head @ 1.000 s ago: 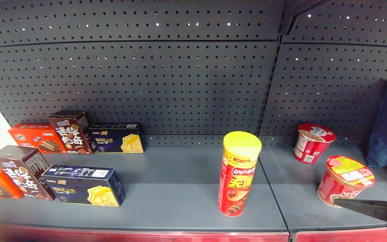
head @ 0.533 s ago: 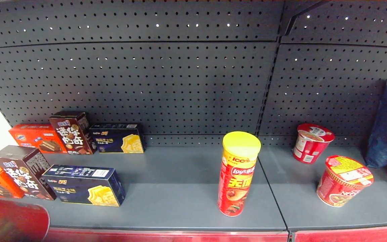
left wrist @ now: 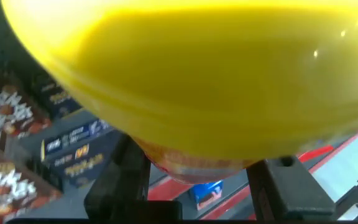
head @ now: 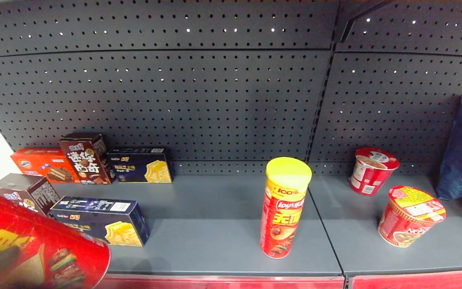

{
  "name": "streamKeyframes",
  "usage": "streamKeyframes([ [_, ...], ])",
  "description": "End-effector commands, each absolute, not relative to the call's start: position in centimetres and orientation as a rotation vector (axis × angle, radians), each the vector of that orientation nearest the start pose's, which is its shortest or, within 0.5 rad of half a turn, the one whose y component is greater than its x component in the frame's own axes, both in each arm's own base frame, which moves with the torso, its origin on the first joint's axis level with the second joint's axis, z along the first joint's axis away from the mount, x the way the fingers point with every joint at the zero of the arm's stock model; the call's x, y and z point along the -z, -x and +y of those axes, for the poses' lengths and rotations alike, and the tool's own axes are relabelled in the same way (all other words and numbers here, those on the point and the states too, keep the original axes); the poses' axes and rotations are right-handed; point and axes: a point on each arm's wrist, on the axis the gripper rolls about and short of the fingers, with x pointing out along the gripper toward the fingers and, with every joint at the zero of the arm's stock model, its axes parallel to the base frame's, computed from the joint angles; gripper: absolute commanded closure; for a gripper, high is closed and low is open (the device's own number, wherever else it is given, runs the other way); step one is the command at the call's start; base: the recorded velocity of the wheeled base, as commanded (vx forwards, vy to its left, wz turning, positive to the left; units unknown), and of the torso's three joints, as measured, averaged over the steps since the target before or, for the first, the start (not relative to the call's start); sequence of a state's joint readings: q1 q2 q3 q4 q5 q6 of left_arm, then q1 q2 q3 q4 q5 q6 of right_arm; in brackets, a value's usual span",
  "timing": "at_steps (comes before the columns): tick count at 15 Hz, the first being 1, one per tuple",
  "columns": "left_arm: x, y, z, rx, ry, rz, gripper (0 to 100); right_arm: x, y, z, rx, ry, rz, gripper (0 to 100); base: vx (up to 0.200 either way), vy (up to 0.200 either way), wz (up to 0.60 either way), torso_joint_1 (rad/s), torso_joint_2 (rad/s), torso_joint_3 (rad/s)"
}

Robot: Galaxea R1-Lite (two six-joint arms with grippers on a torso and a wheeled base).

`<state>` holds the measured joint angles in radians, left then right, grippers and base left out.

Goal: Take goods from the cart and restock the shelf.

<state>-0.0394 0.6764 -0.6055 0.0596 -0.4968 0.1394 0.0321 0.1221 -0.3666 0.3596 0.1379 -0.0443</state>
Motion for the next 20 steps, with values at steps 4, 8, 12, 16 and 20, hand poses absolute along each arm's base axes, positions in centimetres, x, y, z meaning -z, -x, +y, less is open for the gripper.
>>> streamKeyframes([
  [4, -26.3, -12.1, -2.9, 0.653, -0.109, 0.092, 100, -11.3, 5.2, 0.3, -0.14, 0.09, 0.093, 0, 0.0, 0.0, 0.0, 0.0, 0.0, 0.0],
  [8, -25.9, -14.9, -5.2, 0.775, -0.099, 0.159, 100, -9.2, 3.4, 0.3, -0.118, 0.176, 0.045, 0, 0.0, 0.0, 0.0, 0.0, 0.0, 0.0],
  [12, -26.4, -17.8, -7.7, 0.861, -0.102, 0.168, 100, -8.7, 3.0, 0.2, -0.095, 0.177, 0.041, 0, 0.0, 0.0, 0.0, 0.0, 0.0, 0.0],
  [16, -26.2, -21.7, -10.2, 0.94, -0.077, 0.22, 100, -8.6, 3.0, 0.2, -0.095, 0.182, 0.042, 0, 0.0, 0.0, 0.0, 0.0, 0.0, 0.0],
  [20, -26.3, -24.0, -11.2, 0.945, -0.077, 0.225, 100, -8.6, 3.0, 0.2, -0.095, 0.181, 0.044, 0, 0.0, 0.0, 0.0, 0.0, 0.0, 0.0],
])
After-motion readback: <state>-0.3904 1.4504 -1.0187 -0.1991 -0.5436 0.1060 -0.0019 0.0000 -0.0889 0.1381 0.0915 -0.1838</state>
